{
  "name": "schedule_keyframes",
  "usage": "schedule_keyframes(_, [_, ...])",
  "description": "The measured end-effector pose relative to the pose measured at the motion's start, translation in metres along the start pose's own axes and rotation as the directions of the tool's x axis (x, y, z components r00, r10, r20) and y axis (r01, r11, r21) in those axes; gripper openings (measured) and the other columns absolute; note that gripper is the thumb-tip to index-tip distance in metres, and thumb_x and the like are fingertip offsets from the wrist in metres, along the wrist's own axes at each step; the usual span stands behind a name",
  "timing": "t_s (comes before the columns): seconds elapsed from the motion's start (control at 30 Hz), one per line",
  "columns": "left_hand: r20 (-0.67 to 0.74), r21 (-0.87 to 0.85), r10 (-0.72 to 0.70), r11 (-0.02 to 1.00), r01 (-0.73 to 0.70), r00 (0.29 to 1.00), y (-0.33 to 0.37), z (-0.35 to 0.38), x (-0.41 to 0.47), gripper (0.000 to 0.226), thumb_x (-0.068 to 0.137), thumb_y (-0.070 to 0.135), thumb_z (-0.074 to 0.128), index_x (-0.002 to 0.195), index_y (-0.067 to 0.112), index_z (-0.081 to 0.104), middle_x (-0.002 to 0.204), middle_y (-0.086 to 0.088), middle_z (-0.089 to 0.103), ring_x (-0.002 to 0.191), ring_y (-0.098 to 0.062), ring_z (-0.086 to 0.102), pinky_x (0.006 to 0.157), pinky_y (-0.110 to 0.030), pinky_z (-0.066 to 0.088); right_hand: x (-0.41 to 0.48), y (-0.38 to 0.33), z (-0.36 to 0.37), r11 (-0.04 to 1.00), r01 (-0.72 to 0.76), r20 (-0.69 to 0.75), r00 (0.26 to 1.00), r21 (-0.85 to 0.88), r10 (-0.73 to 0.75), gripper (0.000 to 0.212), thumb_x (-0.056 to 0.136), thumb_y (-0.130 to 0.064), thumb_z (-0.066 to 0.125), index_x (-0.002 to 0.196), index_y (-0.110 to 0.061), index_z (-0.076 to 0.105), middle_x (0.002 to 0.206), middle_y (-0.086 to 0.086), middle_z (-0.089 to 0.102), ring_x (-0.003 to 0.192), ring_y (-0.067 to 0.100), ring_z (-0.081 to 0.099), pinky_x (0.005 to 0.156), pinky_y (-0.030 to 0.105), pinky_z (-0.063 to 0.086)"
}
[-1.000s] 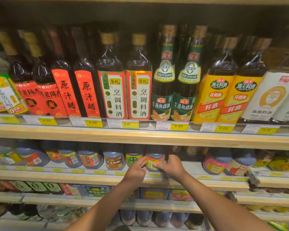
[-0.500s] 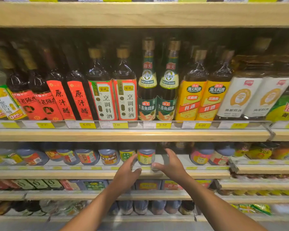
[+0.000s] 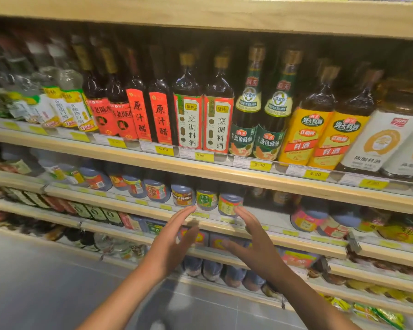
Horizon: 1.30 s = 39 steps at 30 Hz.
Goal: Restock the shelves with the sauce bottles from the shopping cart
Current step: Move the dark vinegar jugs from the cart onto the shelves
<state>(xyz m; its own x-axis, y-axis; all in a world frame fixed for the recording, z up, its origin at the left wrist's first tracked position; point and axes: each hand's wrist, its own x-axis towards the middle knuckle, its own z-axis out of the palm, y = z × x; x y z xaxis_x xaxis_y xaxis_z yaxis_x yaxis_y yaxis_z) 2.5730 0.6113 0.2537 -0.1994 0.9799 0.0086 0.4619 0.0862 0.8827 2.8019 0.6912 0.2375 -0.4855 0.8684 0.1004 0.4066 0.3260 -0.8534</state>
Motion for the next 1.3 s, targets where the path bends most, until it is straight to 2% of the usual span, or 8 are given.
schedule_keyframes(0.1, [-0.090,-0.036,-0.037,0.999,0.034,0.995,-0.019,-0.021,-0.018,0.066,0.084,0.073,0.047,0.144,0.045,0.045,0.148,0.038,0.037,0.138,0.017,0.032,0.118,-0.029,0.032,0.012,-0.019,0.026,0.999,0.021,0.064,0.998,0.049,-0.024,0.088,0.072,-0.076,0.068,0.148,-0.043,0.038,0.156,-0.026,0.031,0.141,-0.009,0.030,0.112,0.022,0.033])
schedule_keyframes(0.17, [-0.143,-0.052,-0.083,0.996,0.076,0.986,-0.034,-0.039,-0.030,0.079,0.079,0.084,0.044,0.146,0.043,0.045,0.153,0.030,0.038,0.141,0.010,0.033,0.120,-0.035,0.032,0.022,-0.030,0.049,0.998,0.030,0.121,0.992,0.060,-0.038,0.083,0.076,-0.068,0.072,0.147,-0.045,0.037,0.156,-0.028,0.029,0.142,-0.010,0.028,0.112,0.024,0.034])
schedule_keyframes(0.33, [-0.279,-0.052,-0.084,0.996,0.073,0.957,-0.076,-0.094,-0.070,0.053,0.095,0.046,0.056,0.145,0.028,0.048,0.152,0.014,0.045,0.141,0.002,0.039,0.117,-0.034,0.036,0.046,-0.063,0.126,0.992,0.043,0.267,0.961,0.115,-0.073,0.072,0.080,-0.053,0.074,0.144,-0.038,0.043,0.153,-0.023,0.036,0.139,-0.012,0.032,0.115,0.032,0.037])
schedule_keyframes(0.43, [-0.375,-0.095,-0.140,0.989,0.112,0.916,-0.107,-0.132,-0.095,0.057,0.093,0.049,0.054,0.140,0.017,0.051,0.148,-0.003,0.050,0.135,0.002,0.045,0.114,-0.026,0.036,0.057,-0.091,0.180,0.992,0.062,0.356,0.930,0.108,-0.097,0.078,0.074,-0.073,0.068,0.142,-0.048,0.039,0.151,-0.027,0.035,0.137,-0.010,0.034,0.113,0.030,0.038])
schedule_keyframes(0.5, [-0.404,-0.089,-0.235,0.972,0.218,0.884,-0.128,-0.163,-0.111,0.067,0.088,0.073,0.042,0.142,0.034,0.049,0.153,0.008,0.045,0.139,0.000,0.042,0.117,-0.034,0.036,0.063,-0.111,0.216,0.993,0.066,0.407,0.908,0.102,-0.102,0.084,0.068,-0.086,0.059,0.141,-0.052,0.036,0.149,-0.032,0.033,0.137,-0.007,0.035,0.109,0.026,0.038])
schedule_keyframes(0.6, [-0.429,-0.084,-0.298,0.953,0.290,0.853,-0.164,-0.214,-0.137,0.069,0.080,0.090,0.032,0.139,0.055,0.042,0.155,0.022,0.039,0.142,0.003,0.036,0.118,-0.037,0.035,0.071,-0.141,0.272,0.993,0.082,0.482,0.869,0.083,-0.112,0.076,0.077,-0.075,0.062,0.144,-0.054,0.034,0.152,-0.028,0.032,0.137,0.001,0.037,0.110,0.034,0.039])
schedule_keyframes(0.9, [-0.526,-0.129,-0.354,0.932,0.338,0.773,-0.243,-0.353,-0.194,0.056,0.096,0.067,0.041,0.148,0.044,0.041,0.156,0.027,0.034,0.142,0.012,0.029,0.122,-0.037,0.031,0.112,-0.228,0.430,0.981,0.116,0.581,0.792,0.158,-0.187,0.071,0.081,-0.062,0.066,0.145,-0.046,0.039,0.150,-0.027,0.036,0.133,-0.016,0.034,0.114,0.029,0.036])
schedule_keyframes(1.3, [-0.673,-0.238,-0.449,0.884,0.403,0.587,-0.340,-0.510,-0.171,0.067,0.088,0.081,0.037,0.146,0.048,0.040,0.157,0.028,0.032,0.144,0.007,0.030,0.121,-0.041,0.031,0.214,-0.311,0.627,0.968,0.119,0.708,0.663,0.222,-0.244,0.060,0.091,-0.047,0.068,0.144,-0.049,0.040,0.150,-0.027,0.036,0.138,-0.004,0.036,0.115,0.030,0.035])
